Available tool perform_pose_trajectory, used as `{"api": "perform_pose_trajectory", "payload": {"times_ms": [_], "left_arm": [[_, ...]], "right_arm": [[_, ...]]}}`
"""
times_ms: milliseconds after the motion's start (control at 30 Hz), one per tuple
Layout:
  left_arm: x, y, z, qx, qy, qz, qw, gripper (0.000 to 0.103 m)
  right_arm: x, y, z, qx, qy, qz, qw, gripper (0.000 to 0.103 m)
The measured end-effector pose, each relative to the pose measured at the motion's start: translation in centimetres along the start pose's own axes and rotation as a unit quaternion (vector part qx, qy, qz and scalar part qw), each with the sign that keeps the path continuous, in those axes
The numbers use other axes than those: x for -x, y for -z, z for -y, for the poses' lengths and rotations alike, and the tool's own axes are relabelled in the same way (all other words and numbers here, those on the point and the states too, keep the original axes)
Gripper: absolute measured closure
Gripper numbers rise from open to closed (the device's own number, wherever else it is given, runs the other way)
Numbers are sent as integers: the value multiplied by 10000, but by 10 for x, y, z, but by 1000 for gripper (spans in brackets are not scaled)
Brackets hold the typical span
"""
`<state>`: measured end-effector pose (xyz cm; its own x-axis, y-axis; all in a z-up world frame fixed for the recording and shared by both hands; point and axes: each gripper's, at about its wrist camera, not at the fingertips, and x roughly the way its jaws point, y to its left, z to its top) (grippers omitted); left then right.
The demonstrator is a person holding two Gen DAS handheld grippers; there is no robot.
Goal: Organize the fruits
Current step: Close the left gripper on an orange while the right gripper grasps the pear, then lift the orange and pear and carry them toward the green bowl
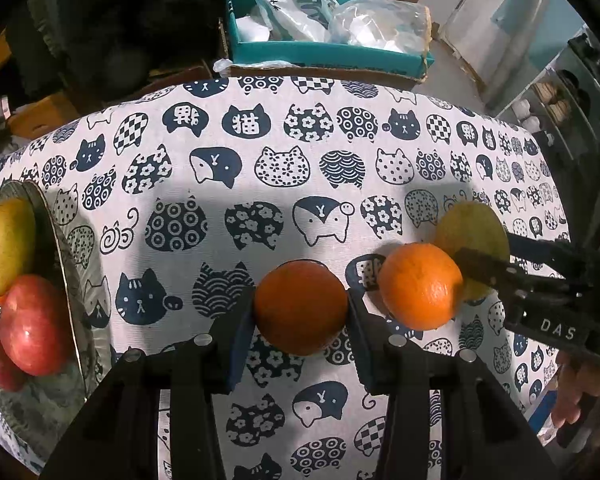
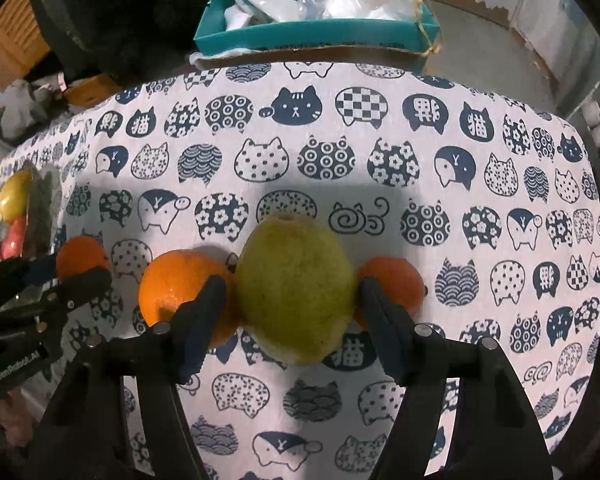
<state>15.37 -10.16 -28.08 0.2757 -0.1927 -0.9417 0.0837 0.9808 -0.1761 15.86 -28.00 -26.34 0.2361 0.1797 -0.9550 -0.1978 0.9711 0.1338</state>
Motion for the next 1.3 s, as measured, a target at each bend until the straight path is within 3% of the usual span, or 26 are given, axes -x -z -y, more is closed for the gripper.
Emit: {"api": "perform_pose_trajectory", "payload": {"times_ms": [367, 767, 933, 1300], "left_arm": [[7, 2, -1, -35, 7, 51, 10000, 58], [25, 16, 9, -264, 48, 131, 9996, 58], [26, 22, 10, -309, 35, 114, 9995, 58], [30, 25, 8, -302, 7, 118, 9995, 58]], "right_arm": [[6, 9, 3, -121, 29, 240, 9996, 39], [29, 48, 7, -270, 178, 120, 9994, 39], [21, 60, 11, -316, 177, -139, 9992, 38], [10, 49, 21, -409, 234, -290, 9985, 31]]}}
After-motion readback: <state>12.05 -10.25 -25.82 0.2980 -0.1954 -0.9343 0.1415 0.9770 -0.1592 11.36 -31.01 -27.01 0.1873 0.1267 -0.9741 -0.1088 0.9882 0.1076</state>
